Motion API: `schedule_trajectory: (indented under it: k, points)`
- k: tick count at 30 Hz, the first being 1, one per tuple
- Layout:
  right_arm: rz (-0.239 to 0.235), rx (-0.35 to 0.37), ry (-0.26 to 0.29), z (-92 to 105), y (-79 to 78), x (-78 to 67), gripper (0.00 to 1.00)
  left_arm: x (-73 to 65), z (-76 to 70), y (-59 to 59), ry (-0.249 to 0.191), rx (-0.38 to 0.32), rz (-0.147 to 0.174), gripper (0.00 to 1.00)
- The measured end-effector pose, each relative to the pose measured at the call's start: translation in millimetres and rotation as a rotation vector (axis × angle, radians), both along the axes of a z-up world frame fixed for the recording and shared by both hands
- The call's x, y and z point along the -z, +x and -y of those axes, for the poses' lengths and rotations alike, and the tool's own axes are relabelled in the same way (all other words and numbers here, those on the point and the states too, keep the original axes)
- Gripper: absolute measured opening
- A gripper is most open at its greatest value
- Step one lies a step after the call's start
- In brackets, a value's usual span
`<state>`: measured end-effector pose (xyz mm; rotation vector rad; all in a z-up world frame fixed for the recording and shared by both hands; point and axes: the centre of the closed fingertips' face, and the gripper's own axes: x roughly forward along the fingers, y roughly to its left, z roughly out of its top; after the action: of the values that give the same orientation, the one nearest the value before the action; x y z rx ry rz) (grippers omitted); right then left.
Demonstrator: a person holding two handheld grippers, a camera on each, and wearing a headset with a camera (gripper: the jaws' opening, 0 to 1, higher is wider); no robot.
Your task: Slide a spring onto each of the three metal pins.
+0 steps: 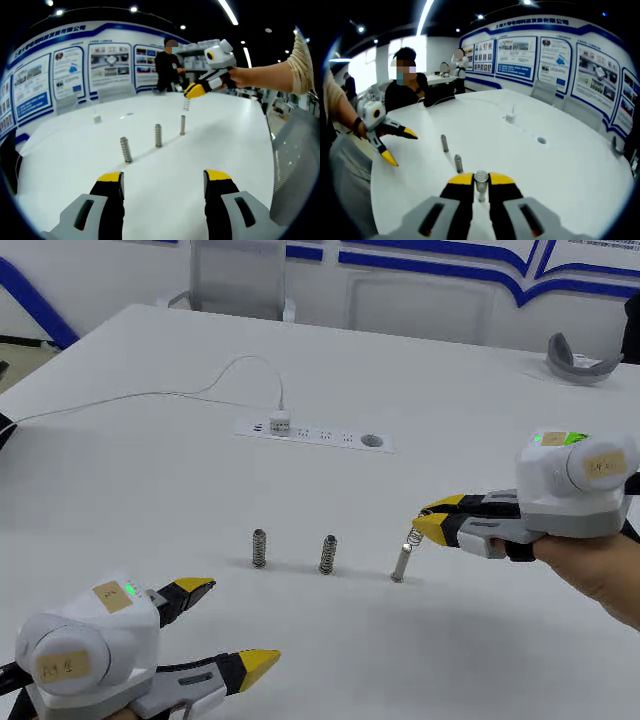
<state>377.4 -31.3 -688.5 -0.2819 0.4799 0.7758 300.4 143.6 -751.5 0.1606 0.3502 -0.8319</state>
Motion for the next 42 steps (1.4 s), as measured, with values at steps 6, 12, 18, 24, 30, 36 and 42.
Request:
schedule_trajectory:
  k: [6, 12, 18, 24, 30, 36, 42]
  points:
    - [-0.003, 0.005, 0.003, 0.4, 0.7, 0.8, 0.12, 2.5, 2.2, -0.5, 0.001, 0.004, -0.006, 0.65]
    - [-0.001, 0.009, 0.005, 1.7, 0.7, 0.1, 0.12, 1.0, 1.4, 0.0, 0.003, 0.004, -0.002, 0.65]
    - [-0.001, 0.013, 0.004, 2.3, 1.7, 1.0, 0.12, 0.6, 0.7, -0.8, 0.004, 0.003, -0.001, 0.65]
    - [-0.005, 0.016, 0.005, 1.8, 4.6, 3.2, 0.12, 1.0, -0.2, -0.3, 0.003, 0.002, -0.002, 0.65]
    - [-0.015, 0.014, 0.003, -1.8, 5.9, 8.0, 0.12, 1.2, -1.0, 0.9, 0.004, 0.002, -0.003, 0.64]
    - [-0.024, 0.017, 0.0, -2.4, 5.4, 13.0, 0.12, 2.7, -1.1, 0.6, 0.005, 0.003, -0.007, 0.64]
    - [-0.034, 0.025, 0.001, -0.7, 6.0, 17.8, 0.12, 2.9, -1.3, 0.5, 0.006, 0.001, -0.008, 0.63]
